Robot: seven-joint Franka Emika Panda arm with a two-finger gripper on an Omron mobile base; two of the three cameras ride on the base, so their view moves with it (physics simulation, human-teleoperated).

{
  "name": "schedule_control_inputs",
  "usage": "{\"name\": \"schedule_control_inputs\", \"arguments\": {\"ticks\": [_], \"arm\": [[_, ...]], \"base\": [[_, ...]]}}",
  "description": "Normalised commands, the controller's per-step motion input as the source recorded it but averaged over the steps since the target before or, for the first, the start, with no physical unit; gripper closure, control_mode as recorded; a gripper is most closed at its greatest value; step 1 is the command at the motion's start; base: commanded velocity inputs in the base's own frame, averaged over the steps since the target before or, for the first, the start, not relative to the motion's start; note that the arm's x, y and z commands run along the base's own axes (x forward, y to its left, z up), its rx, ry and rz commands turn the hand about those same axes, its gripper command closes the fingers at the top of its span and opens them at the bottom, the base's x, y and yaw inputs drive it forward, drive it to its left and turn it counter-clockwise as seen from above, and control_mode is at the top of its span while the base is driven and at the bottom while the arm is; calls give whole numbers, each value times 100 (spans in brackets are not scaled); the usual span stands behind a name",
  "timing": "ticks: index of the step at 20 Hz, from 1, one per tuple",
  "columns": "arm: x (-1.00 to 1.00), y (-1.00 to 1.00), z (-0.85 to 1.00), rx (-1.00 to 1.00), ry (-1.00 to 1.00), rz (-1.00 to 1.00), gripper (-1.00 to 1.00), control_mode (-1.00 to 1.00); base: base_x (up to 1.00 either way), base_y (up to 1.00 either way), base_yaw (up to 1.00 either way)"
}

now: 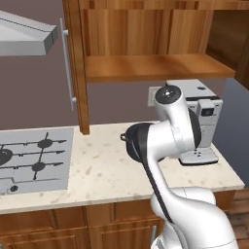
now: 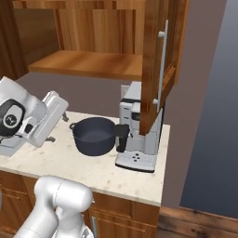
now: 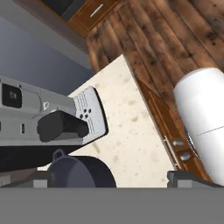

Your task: Pick the kettle from the cabinet and place it on a stove burner. Then pick the pot from the counter and place it on another stove burner. Finally, turn both burners on.

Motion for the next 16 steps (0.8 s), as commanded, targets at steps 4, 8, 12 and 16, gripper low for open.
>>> {"name": "schedule_control_inputs", "arguments": {"ticks": [4,8,12,16], "arm": [[27,0,-11,0,3,0,-100,-100],[40,1,-16,0,4,0,-100,-100],[47,5,-25,0,3,0,-100,-100],[43,4,-27,0,4,0,-100,-100]], "base": [[0,0,0],[0,0,0],[0,0,0],[0,0,0]]}}
